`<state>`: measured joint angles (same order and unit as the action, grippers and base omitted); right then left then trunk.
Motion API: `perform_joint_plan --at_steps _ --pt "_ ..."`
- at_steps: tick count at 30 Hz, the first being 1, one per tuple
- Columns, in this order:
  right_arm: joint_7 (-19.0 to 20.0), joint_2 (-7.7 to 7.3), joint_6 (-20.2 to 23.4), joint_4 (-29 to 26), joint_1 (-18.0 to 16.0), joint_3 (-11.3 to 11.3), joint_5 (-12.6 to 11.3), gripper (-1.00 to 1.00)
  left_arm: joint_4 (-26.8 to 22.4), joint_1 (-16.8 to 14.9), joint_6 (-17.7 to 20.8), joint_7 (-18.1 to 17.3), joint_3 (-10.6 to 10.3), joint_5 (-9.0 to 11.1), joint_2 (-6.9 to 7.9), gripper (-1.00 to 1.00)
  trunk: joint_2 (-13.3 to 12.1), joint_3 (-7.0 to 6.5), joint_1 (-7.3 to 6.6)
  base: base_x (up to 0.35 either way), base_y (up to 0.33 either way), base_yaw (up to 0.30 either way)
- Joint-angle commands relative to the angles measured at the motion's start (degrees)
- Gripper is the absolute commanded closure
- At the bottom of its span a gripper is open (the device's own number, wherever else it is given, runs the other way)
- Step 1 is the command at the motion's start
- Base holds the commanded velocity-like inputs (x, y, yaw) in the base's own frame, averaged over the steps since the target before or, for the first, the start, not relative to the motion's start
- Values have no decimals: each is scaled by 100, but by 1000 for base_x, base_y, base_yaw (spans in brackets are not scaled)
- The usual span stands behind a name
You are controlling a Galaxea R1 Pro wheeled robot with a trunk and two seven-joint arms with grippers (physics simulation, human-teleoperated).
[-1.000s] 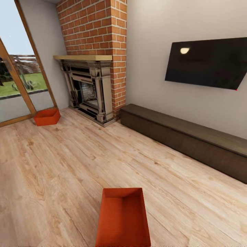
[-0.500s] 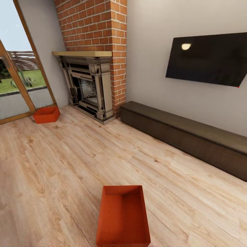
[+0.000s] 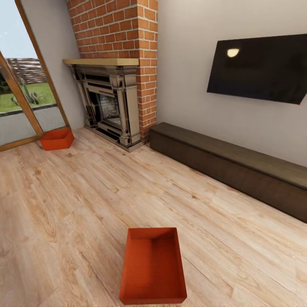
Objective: Move the two storage containers from the living room to the garage. In the garage, place one container on the floor and stack the other container on top of it (either order is fine).
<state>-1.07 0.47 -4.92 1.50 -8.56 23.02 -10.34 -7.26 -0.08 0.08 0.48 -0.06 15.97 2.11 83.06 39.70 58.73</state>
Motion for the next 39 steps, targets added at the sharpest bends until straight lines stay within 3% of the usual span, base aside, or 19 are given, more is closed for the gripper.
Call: perform_joint_plan --at_steps 1,17,39 --pt "-35 4 -26 16 -4 47 -56 -100 -3 -1 1 5 -3 29 0 -100 2 14 0 0 0 0" --pt "-290 14 -24 17 -5 20 -50 -100 -3 -1 1 5 -3 29 0 -100 2 161 0 0 0 0" --pt "-336 14 -4 17 -5 22 -38 -100 -3 -1 1 5 -3 29 0 -100 2 364 0 0 0 0"
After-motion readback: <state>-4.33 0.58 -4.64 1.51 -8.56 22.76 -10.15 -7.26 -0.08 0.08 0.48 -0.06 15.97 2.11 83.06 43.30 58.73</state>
